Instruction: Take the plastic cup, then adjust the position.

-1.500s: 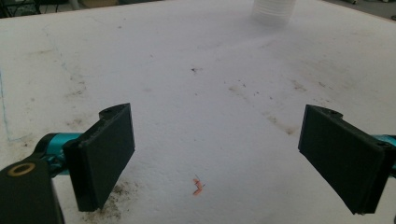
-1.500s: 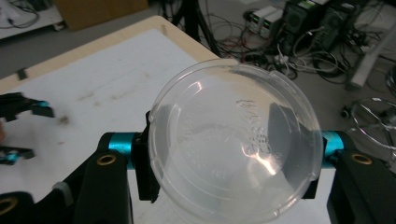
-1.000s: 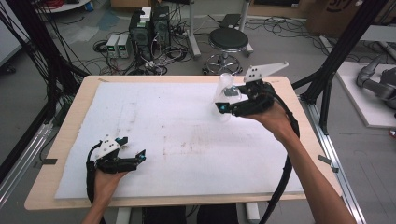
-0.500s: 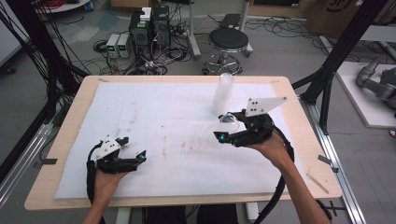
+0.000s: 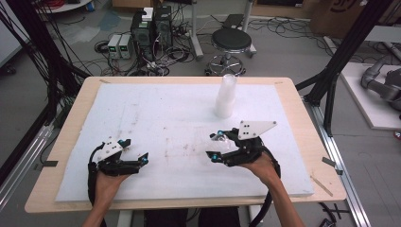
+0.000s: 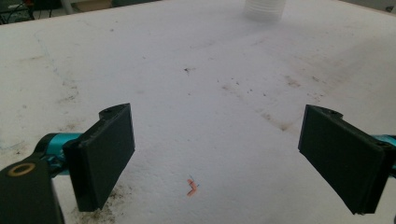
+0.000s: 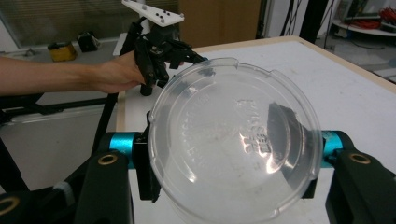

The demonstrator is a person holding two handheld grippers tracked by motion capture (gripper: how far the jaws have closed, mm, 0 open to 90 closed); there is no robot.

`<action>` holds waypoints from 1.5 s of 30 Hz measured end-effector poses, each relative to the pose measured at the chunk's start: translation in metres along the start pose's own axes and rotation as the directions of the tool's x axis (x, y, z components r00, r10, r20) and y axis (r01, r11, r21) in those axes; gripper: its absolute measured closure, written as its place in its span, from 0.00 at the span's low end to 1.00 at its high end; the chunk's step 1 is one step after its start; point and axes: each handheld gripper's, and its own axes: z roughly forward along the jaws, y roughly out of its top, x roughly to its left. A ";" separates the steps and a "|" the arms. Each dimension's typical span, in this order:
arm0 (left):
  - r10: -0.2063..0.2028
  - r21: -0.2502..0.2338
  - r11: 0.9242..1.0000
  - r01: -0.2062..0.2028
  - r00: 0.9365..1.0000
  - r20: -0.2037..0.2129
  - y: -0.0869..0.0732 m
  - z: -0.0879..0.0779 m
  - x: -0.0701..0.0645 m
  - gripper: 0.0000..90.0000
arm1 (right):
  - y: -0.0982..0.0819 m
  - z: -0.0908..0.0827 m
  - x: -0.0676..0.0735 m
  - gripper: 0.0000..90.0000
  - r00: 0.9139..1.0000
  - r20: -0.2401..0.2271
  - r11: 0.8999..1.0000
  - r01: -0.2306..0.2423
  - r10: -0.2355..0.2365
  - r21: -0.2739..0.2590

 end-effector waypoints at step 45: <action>0.180 -0.147 0.981 -0.126 0.874 0.451 0.045 -0.008 0.000 0.12 | -0.006 0.013 -0.007 0.47 0.998 -0.065 0.998 -0.023 0.020 -0.050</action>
